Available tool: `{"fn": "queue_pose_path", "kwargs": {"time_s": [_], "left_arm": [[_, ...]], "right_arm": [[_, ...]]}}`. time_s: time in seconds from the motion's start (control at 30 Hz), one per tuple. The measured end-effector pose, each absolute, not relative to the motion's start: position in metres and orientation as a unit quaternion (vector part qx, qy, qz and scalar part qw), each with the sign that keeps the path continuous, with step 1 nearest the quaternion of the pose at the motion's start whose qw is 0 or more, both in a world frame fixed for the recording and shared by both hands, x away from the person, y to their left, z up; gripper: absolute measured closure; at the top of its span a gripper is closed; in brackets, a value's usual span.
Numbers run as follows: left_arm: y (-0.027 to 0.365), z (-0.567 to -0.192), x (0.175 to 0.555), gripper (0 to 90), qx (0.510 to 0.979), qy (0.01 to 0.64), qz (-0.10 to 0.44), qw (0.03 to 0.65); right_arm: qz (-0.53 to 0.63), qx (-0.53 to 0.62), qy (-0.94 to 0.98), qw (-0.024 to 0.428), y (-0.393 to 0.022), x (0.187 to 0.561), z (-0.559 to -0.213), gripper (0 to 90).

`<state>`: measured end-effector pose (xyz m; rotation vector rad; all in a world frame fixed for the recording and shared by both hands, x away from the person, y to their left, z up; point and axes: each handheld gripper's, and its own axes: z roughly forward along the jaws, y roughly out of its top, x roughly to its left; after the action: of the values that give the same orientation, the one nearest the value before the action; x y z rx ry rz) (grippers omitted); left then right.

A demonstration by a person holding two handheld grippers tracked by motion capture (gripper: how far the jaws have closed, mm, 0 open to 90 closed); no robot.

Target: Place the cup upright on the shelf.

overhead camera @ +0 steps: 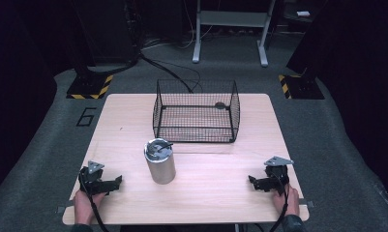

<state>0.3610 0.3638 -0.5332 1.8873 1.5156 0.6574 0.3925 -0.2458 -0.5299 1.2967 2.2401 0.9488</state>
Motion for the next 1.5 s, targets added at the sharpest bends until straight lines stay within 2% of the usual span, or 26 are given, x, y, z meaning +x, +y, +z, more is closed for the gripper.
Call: {"fn": "queue_pose_path", "kwargs": {"time_s": [0.7, 1.5], "left_arm": [[0.363, -0.532, 0.355, 0.1, 0.722, 0.569, 0.247, 0.307], [0.340, -0.501, 0.330, 0.1, 0.732, 0.520, 0.227, 0.377]], "right_arm": [[0.341, 0.464, 0.794, 0.193, -0.245, 0.395, -0.530, 0.0], [0.341, 0.462, 0.795, 0.194, -0.245, 0.395, -0.530, 0.0]]}}
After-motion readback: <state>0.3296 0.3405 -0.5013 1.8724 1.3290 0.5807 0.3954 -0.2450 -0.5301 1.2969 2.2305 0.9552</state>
